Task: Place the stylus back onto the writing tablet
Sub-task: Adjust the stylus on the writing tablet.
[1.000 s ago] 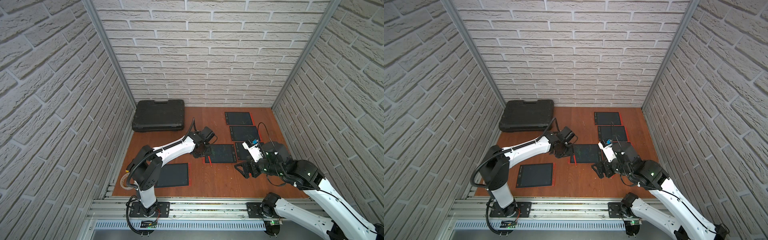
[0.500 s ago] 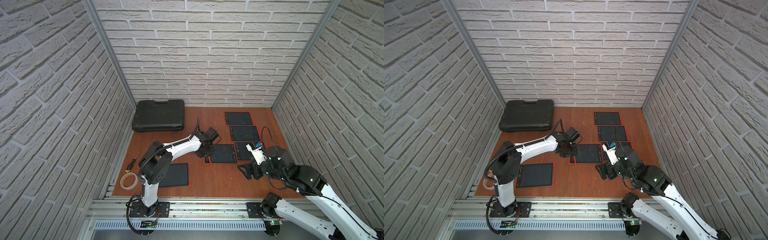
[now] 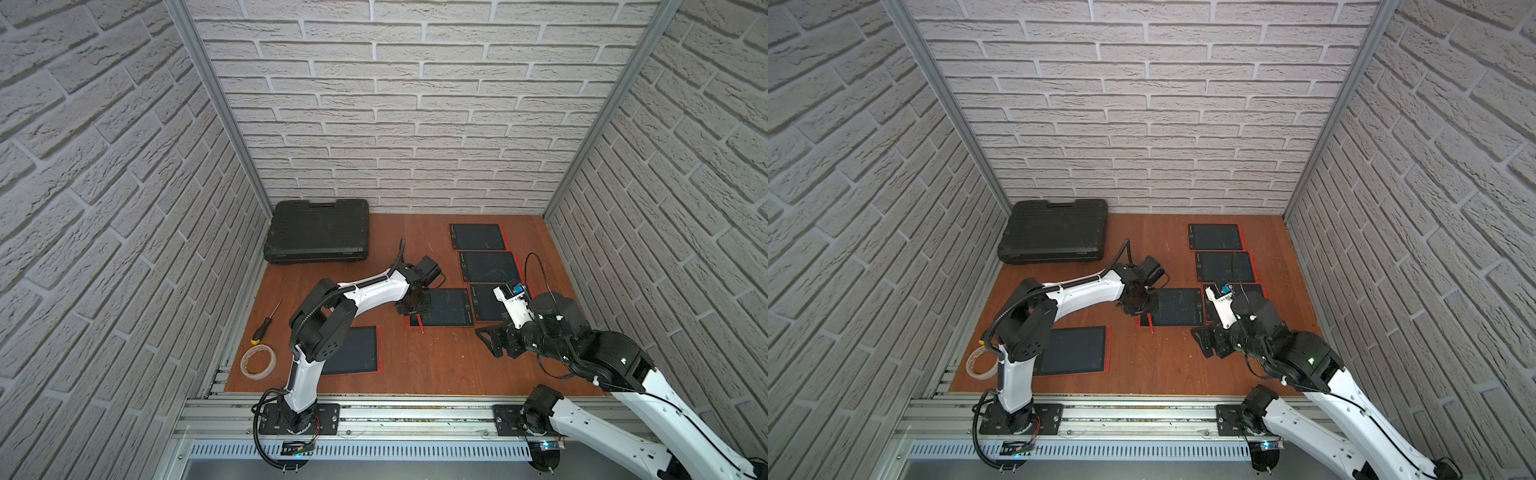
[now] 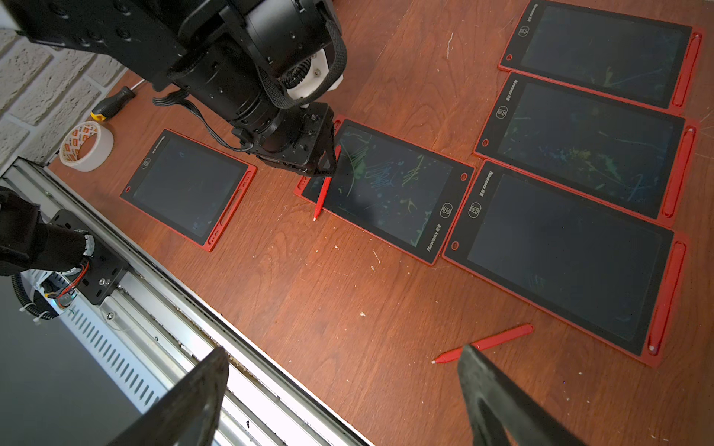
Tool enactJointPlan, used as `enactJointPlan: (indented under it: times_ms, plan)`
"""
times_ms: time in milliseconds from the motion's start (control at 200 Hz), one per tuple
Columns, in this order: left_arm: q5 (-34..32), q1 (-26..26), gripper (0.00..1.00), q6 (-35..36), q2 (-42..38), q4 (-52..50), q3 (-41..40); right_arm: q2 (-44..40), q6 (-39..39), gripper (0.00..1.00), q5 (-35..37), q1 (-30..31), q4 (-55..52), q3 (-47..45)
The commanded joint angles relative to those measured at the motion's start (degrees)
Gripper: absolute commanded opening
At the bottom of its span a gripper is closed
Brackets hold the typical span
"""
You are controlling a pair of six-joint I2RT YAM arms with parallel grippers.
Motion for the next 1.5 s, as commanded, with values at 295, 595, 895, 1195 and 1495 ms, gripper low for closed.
enactJointPlan:
  times_ms: [295, 595, 895, 1195, 1495]
  plan:
    - [-0.33, -0.91, 0.29, 0.93, 3.05, -1.52, 2.69, -0.84, 0.57, 0.91, 1.34, 0.23, 2.23, -1.11]
    - [-0.38, -0.95, 0.24, 1.18, 4.12, -2.01, 2.87, -0.99, 0.60, 0.91, 1.67, 0.19, 2.40, -1.20]
    - [-0.54, -1.05, 0.20, 1.49, 4.69, -2.73, 2.87, -0.98, 0.58, 0.91, 1.84, 0.19, 2.48, -1.28]
    - [-1.32, -1.08, 0.18, 2.23, 4.57, -4.57, 2.78, -0.81, 0.51, 0.91, 1.99, 0.21, 2.56, -1.29]
    - [-1.87, -0.24, 0.14, 3.00, 3.27, -5.63, 1.32, -0.91, 0.51, 0.90, 2.26, 0.25, 2.54, -1.21]
